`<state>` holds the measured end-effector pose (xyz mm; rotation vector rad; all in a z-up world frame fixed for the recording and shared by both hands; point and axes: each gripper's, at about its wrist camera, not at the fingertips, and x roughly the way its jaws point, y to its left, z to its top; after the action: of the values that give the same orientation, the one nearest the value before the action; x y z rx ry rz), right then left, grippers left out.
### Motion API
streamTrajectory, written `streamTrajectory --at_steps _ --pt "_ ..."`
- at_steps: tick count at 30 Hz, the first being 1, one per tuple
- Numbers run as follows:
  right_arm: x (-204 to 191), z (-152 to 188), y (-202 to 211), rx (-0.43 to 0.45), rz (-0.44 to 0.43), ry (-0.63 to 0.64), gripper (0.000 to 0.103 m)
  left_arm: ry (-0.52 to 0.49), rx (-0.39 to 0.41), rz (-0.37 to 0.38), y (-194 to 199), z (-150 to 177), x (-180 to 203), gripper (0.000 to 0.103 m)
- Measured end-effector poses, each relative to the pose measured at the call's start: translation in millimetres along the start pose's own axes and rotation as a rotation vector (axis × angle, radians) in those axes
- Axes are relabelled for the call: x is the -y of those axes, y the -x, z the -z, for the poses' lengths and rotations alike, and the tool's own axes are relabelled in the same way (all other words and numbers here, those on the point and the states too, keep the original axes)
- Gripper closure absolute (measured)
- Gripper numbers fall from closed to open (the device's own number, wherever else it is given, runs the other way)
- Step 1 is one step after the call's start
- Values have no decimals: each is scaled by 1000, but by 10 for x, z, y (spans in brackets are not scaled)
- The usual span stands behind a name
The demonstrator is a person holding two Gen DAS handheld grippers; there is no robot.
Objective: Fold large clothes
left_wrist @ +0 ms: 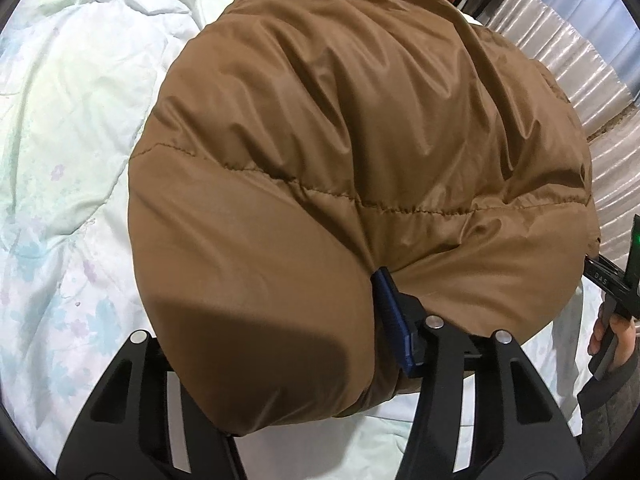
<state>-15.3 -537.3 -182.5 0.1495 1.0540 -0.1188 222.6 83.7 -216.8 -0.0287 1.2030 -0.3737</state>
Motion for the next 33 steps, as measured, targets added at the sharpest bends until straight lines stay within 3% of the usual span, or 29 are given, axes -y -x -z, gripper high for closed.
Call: streamTrajectory --at_steps 10,15,19,21,24,27,30,33 --pt "-88 -11 180 81 23 25 77 16 28 -112 31 -84 514 68" --pt "-278 -61 620 242 70 88 81 -18 96 -186 135 -87 870 77" --pt "-412 -37 1184 434 175 181 81 -60 118 -183 244 -128 1333 78" --pt "-332 11 1383 477 232 195 81 -102 129 -162 289 -90 1687 78" --pt "-35 100 1526 472 316 200 82 -154 123 -110 273 1 2243 78" --pt "463 210 1516 404 378 137 81 -191 114 -60 228 110 2744 78" --pt "1040 305 1304 272 371 12 81 -254 107 -73 113 272 3264 79" --pt "1426 456 934 147 328 -80 81 -283 115 -118 -3 387 3474 78"
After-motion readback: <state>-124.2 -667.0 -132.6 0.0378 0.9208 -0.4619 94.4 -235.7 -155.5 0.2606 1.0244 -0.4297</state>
